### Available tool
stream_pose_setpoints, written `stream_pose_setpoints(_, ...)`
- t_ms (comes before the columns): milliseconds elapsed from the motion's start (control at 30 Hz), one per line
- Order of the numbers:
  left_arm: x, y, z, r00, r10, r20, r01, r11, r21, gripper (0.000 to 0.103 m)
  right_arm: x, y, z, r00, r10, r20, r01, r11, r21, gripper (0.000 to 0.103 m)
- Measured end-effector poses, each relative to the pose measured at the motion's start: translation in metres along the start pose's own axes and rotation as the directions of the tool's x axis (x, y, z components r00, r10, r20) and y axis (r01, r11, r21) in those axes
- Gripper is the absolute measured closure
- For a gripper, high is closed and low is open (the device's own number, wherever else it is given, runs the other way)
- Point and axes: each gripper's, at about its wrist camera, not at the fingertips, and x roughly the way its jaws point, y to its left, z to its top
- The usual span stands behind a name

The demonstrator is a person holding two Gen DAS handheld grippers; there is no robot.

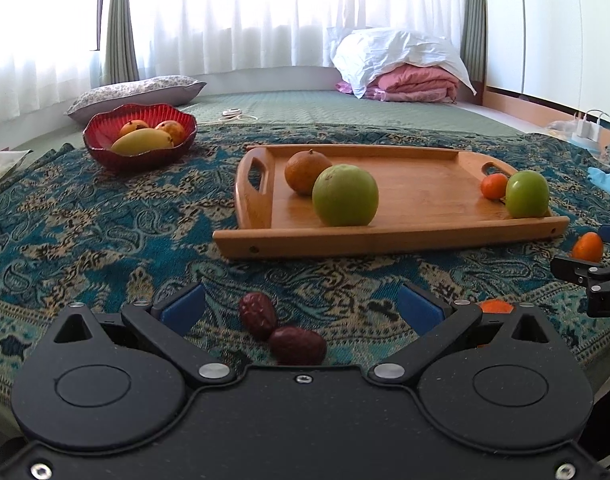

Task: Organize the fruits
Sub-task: 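Grasp a dark red date with the left tool while the right tool grasps a tangerine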

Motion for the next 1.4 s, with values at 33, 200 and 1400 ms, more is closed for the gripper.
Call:
stream_pose_setpoints(33,0.0,0.001,-0.001,1.0,0.002,-0.004,-0.002,1.0,-0.003,0.0,0.0,0.0,-0.001,1.0,-0.003,0.0,0.003,1.0,-0.002,0.0)
stream_pose_setpoints(200,-0.001,0.003,-0.007,1.0,0.007,-0.016,-0.007,1.0,-0.009,0.0,-0.001,0.001,-0.002,1.0,-0.017,-0.002,0.017,1.0,-0.01,0.0)
stream_pose_setpoints(1400,-0.011,-0.009,-0.015,0.998,-0.037,-0.051,0.039,0.999,0.027,0.074,0.004,-0.017,-0.011,0.996,-0.068,-0.064,0.074,0.992,0.103,0.031)
